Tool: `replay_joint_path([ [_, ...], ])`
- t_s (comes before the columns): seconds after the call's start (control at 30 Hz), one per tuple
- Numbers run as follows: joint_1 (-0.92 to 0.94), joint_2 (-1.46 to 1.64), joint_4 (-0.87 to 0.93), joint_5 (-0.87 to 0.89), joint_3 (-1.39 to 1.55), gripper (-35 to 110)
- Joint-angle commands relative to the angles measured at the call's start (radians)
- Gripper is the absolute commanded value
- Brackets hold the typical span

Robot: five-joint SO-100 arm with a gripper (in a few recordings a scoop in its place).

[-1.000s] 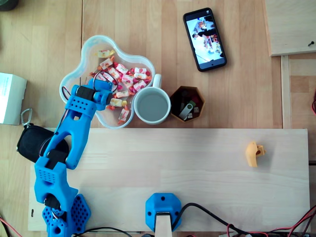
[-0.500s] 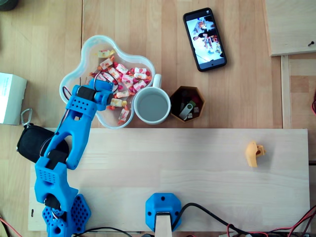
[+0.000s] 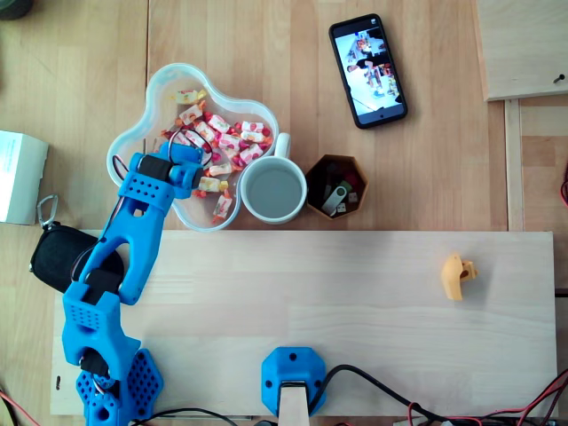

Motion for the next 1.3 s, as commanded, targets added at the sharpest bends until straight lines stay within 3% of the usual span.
replay_joint_path([
  [0.0,0.026,0.037,-0.003,-0.087,-0.020,12],
  [0.37,0.026,0.031,-0.008,-0.334,-0.060,12],
  [1.27,0.028,-0.009,-0.012,-0.341,-0.060,12],
])
